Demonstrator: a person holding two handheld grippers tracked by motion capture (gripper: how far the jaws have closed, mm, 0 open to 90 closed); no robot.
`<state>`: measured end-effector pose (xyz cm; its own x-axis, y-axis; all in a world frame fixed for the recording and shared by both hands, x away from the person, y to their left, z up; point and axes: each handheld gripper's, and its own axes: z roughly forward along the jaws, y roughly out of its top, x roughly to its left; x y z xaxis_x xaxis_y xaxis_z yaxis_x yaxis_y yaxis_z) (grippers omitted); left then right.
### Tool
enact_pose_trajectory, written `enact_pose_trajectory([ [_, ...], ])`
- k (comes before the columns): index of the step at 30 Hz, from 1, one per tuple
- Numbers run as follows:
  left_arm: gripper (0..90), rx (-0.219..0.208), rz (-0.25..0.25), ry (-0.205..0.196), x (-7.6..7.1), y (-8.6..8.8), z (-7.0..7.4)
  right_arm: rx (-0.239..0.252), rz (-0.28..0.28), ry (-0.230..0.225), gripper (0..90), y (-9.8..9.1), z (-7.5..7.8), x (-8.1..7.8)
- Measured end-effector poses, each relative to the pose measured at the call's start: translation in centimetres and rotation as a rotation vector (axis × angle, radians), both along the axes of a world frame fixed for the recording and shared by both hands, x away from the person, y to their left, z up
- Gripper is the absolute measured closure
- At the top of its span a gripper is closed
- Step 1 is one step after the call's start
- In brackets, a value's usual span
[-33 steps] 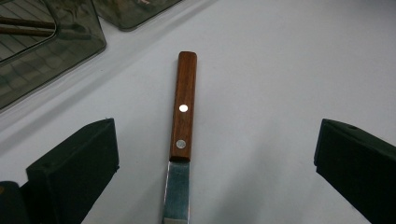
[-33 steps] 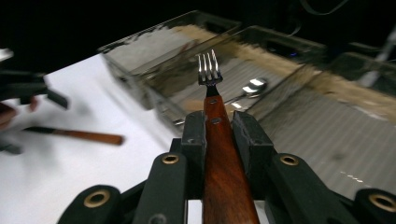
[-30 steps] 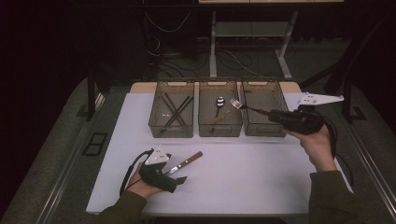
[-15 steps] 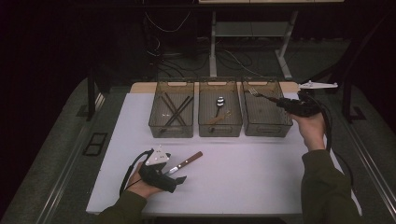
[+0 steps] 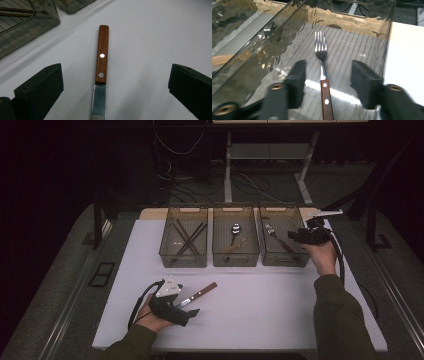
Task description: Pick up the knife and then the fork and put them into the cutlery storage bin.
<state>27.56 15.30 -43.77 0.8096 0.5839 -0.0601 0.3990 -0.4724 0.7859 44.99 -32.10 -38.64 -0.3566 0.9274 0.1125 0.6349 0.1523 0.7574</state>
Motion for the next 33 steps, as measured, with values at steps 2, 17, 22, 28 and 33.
enact_pose_trajectory([
  [2, 0.0, 0.002, 0.000, -0.002, 0.0, 0.0, 0.0, 0.020, 0.007, -0.004, 40.1, -0.4, 0.3, -0.5],
  [17, 9.7, 0.066, 0.029, -0.008, 0.9, 0.3, 0.3, 0.066, 0.239, -0.128, 26.5, 1.7, 2.6, -9.3],
  [22, 20.8, 0.066, 0.043, 0.017, 2.0, 0.3, 0.4, 0.062, 0.291, -0.119, 23.2, 2.4, 1.0, -12.0],
  [28, 36.7, 0.088, 0.019, 0.041, 2.6, 0.0, 0.2, 0.063, 0.356, -0.104, 20.3, 3.2, -1.0, -14.9],
  [33, 47.2, 0.130, -0.009, 0.041, 2.6, -0.7, -0.4, 0.043, 0.393, -0.101, 19.1, 3.8, -2.3, -16.7],
])
